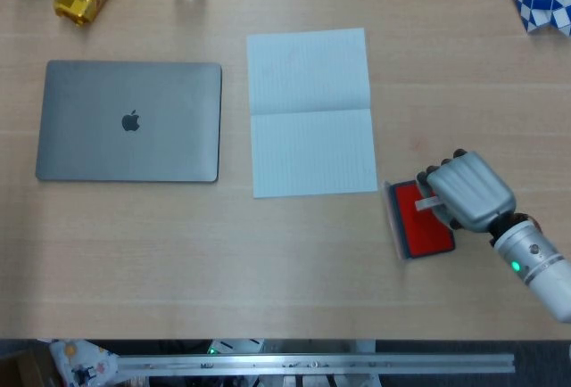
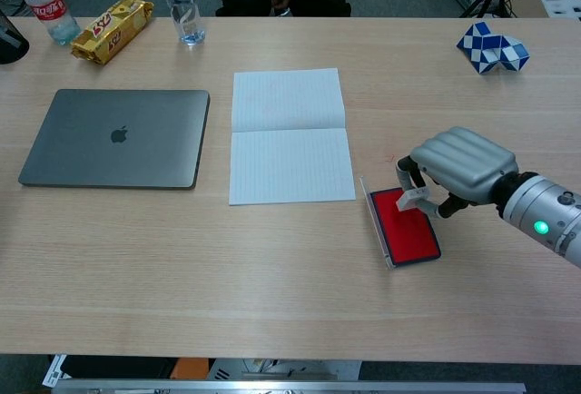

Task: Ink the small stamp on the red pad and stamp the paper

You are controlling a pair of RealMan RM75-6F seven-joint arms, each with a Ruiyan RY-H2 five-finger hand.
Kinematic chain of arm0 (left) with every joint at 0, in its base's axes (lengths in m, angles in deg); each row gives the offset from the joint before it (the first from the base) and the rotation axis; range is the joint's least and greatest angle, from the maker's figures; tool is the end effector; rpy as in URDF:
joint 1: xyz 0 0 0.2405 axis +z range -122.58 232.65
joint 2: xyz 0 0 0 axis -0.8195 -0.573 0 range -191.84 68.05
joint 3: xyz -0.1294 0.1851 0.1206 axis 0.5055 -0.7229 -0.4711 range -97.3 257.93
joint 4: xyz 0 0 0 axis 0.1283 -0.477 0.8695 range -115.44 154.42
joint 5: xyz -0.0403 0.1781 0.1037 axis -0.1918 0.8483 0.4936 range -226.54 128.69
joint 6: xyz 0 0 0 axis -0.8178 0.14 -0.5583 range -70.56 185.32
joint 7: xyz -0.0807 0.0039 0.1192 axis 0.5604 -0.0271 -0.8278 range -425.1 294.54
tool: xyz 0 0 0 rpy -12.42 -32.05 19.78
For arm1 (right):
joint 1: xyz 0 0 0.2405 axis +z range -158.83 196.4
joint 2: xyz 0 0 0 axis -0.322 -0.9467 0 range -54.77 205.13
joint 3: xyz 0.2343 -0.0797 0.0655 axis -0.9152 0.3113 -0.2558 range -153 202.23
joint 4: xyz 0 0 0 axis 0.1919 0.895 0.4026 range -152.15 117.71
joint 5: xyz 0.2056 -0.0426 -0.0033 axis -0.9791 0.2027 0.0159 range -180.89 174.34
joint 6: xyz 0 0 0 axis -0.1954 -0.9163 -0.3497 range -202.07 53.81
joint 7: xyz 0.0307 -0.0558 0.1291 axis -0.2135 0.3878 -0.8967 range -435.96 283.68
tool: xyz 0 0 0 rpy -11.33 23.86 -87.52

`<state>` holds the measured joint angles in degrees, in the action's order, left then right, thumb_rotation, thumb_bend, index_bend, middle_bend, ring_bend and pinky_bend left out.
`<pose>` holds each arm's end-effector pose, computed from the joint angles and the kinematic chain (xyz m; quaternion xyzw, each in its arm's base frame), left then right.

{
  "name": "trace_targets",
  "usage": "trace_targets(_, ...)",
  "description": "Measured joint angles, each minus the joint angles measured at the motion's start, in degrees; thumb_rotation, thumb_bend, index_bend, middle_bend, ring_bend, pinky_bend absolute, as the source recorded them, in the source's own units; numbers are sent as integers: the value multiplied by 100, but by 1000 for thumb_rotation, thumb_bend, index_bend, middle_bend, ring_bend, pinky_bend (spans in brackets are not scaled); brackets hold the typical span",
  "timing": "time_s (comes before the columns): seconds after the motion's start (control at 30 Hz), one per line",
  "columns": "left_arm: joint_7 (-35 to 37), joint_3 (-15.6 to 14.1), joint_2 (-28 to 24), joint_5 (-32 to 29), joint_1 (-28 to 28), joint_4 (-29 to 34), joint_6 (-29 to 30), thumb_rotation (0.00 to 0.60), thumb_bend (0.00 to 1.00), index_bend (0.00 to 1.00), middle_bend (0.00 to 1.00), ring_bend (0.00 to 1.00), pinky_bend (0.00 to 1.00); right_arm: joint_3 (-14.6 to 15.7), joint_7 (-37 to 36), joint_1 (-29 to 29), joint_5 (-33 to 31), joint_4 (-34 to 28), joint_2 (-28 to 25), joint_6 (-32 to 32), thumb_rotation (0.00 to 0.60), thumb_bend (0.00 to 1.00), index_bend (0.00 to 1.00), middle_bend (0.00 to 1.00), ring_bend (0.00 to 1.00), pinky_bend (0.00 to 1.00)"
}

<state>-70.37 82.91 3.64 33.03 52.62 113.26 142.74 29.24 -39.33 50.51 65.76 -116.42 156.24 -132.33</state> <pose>-0.3207 0.1657 0.1523 -0.5735 -0.4049 -0.3512 0.6196 -0.2047 -0.2330 -0.0140 0.8313 -0.3223 0.2280 0.3912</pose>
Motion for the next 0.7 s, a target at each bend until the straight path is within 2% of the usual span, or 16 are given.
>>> trace_targets(0.17,-13,-4,-18,26,-1,46,16,600,208,92,0,13,0,-376,-149,151,-152,-473,-423,22,600,369,759,668,555,433)
trace_targets(0.37,-1,-9,-40,30,20,73,46,600,208,92,0,13,0,-848,-183,488,-694,-657,-562,182,600,369,761,668,555,433)
trace_targets(0.53,39,-20,-59,28,37,72,52,600,208,92,0,13,0,-1083,-4,849,-1277,-631,-454,369,600,369,762,669,555,433)
trace_targets(0.7,66,-20,-66,-12,50,47,37,600,208,92,0,13,0,-1163,307,1228,-1821,-417,-17,490,600,369,764,669,555,433)
